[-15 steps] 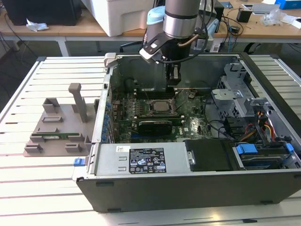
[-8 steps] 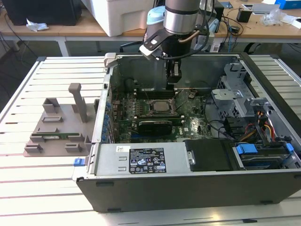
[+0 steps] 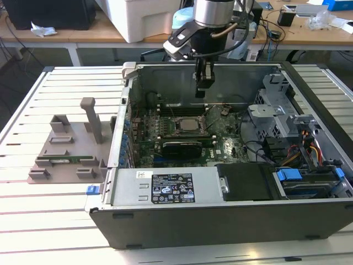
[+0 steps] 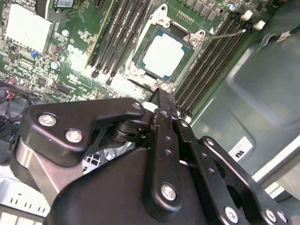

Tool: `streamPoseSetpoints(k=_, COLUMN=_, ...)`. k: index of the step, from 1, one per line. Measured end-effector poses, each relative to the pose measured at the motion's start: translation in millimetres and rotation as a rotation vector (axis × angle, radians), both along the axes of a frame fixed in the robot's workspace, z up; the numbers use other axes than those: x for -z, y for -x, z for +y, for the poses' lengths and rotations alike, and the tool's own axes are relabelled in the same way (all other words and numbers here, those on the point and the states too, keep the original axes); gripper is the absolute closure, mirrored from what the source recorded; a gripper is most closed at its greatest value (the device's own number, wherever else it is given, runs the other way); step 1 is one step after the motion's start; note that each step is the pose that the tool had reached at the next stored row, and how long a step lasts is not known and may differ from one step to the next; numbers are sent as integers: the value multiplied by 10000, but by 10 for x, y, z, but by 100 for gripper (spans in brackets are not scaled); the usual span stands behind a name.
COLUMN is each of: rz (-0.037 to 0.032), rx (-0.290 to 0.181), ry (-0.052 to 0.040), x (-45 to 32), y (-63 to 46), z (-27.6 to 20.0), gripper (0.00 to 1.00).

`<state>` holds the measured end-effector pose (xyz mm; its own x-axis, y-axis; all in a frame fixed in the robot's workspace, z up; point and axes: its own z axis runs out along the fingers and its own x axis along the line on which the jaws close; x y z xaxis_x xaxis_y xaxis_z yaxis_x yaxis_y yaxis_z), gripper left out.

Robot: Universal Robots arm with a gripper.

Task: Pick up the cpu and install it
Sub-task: 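Place the cpu into insertion slot, then close the cpu cover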

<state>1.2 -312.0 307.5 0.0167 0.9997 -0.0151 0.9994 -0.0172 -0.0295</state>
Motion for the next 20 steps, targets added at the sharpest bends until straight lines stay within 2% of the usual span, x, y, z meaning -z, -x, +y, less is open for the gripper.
streamPoseSetpoints(k=1, rz=0, rx=0, ry=-1, x=-21, y=0, z=0, gripper=89)
streamPoseSetpoints(k=11, rz=-1, rx=-1, ry=-1, x=-26, y=-13, z=0, gripper=89)
streamPoseSetpoints(k=12, rz=1, rx=1, ry=0, x=-27, y=-69, z=0, gripper=89)
streamPoseSetpoints(k=13, rz=10, rx=1, ry=-2, x=-26, y=-207, z=0, gripper=89)
streamPoseSetpoints(k=18, rz=14, rx=0, ry=-1, x=-26, y=-403, z=0, gripper=89)
streamPoseSetpoints(k=20, rz=21, rx=1, ry=-1, x=-26, y=-549, z=0, gripper=89)
